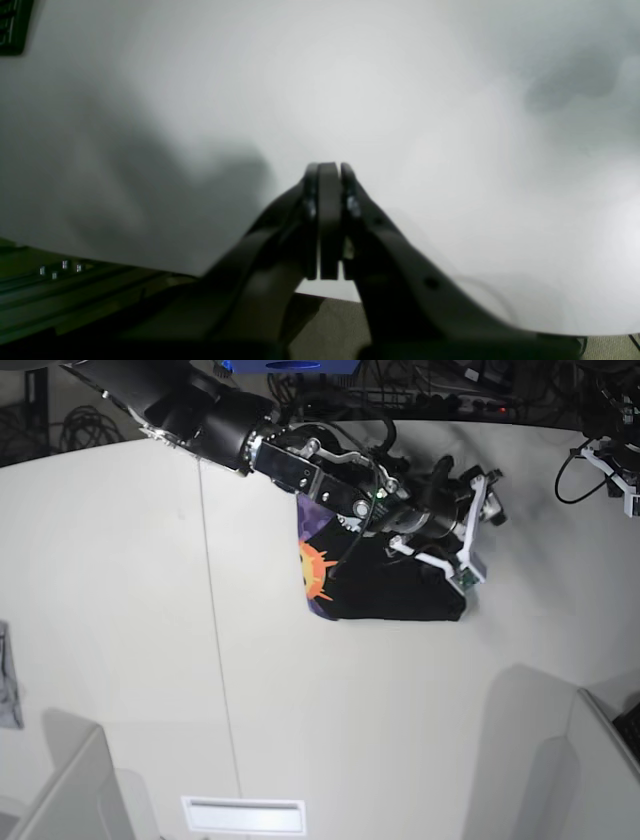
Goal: Fold the T-shirt properly
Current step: 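Release the bundle with the right gripper and lower the left gripper onto it, then grasp the black shirt bundle with the left gripper and rotate it upright, then press and smooth the bundle's edge with the left gripper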
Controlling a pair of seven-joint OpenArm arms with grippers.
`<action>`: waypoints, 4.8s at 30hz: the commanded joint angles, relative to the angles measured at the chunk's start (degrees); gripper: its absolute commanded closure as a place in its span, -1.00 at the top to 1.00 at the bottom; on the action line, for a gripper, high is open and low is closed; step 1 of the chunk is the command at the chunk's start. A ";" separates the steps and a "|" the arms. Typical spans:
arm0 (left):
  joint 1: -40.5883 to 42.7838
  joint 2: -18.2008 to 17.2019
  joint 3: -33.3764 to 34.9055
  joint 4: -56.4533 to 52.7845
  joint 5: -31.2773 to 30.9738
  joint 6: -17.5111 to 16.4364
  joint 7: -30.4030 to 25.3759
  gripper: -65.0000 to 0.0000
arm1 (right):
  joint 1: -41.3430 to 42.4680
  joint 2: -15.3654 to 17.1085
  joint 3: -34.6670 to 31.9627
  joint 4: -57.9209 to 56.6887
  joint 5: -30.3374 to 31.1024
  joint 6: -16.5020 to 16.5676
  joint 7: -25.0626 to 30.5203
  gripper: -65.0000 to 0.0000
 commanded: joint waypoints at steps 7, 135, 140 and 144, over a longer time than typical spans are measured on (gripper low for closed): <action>0.25 -0.76 1.88 2.36 -3.38 0.34 -0.97 -1.00 | -1.42 5.15 13.82 7.84 -0.13 1.07 -1.71 0.17; -61.46 -3.39 126.89 -28.77 -7.34 2.58 -17.85 -1.00 | -41.24 10.95 89.86 16.98 -0.22 12.68 -1.62 -1.00; -62.08 -3.22 127.06 -29.12 -7.34 2.40 -21.54 -1.00 | -41.15 10.95 89.86 16.89 -0.22 12.68 -1.62 -1.00; -62.87 -1.72 127.15 -29.20 -4.96 0.34 -21.63 -1.00 | -41.15 10.95 89.86 16.89 -0.22 12.68 -1.62 -1.00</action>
